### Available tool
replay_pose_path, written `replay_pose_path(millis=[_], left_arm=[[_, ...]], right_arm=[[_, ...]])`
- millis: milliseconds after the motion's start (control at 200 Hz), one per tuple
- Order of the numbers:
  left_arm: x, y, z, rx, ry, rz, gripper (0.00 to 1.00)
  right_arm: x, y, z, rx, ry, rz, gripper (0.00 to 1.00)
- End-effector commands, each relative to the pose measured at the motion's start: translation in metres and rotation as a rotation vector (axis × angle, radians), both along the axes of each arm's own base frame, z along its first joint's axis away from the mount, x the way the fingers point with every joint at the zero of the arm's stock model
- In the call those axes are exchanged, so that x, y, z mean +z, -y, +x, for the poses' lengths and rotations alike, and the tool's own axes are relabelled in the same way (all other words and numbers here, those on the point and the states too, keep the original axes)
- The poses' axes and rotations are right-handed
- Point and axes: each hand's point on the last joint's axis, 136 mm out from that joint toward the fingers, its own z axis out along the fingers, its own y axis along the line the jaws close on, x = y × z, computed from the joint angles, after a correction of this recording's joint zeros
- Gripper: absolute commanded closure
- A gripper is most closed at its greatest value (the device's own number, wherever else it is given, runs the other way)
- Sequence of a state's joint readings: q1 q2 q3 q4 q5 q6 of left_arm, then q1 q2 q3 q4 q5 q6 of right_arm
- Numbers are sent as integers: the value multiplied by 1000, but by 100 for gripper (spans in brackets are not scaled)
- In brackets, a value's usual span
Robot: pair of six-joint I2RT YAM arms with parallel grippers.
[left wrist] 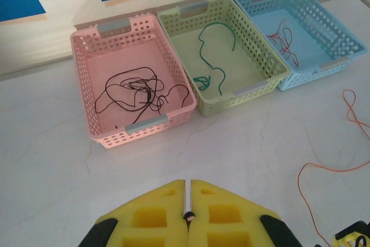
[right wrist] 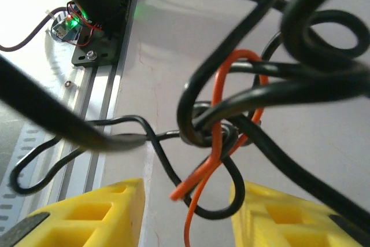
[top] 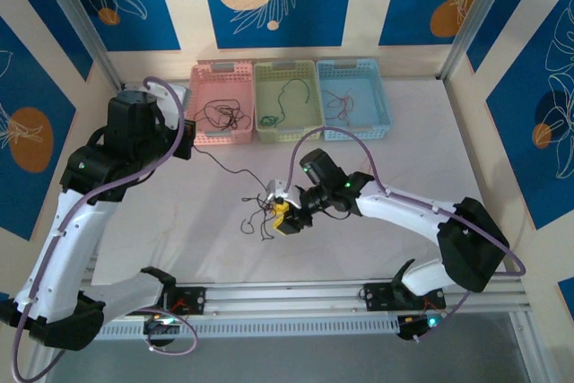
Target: Untangle the cables
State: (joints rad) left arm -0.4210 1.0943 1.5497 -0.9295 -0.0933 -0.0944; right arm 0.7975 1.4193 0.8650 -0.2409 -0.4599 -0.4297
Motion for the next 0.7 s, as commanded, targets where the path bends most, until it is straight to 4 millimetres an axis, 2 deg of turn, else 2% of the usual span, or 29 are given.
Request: replay_pose_path(millis=[0,90,240,400,490,585,625,695], left_arm=[[11,-3,-4,-3,25,-18,100],[11,-3,-4,-4,25,-16,100],[10,-6,-4,4,26,-4,100],[9,-9,-6,9,27,-3,100],[8,-12,-7,20,28,5,100],[10,-21,-9,57,33,16,100],[12,-26,-11,78,39,25,100],[20,-40,-18,127,66,47,100]], right_arm=[[-12,0,-3,24,3,-4,64],[-15,1,-4,24,-2,-2,72],[-19,4,-2,10,-5,-6,75],[-18,3,1,2,8,5,100],[-16,6,5,-22,30,18,100],[-13,12,18,-95,62,20,100],[-12,17,29,-155,78,18,100],[-11,34,60,-329,87,20,100]])
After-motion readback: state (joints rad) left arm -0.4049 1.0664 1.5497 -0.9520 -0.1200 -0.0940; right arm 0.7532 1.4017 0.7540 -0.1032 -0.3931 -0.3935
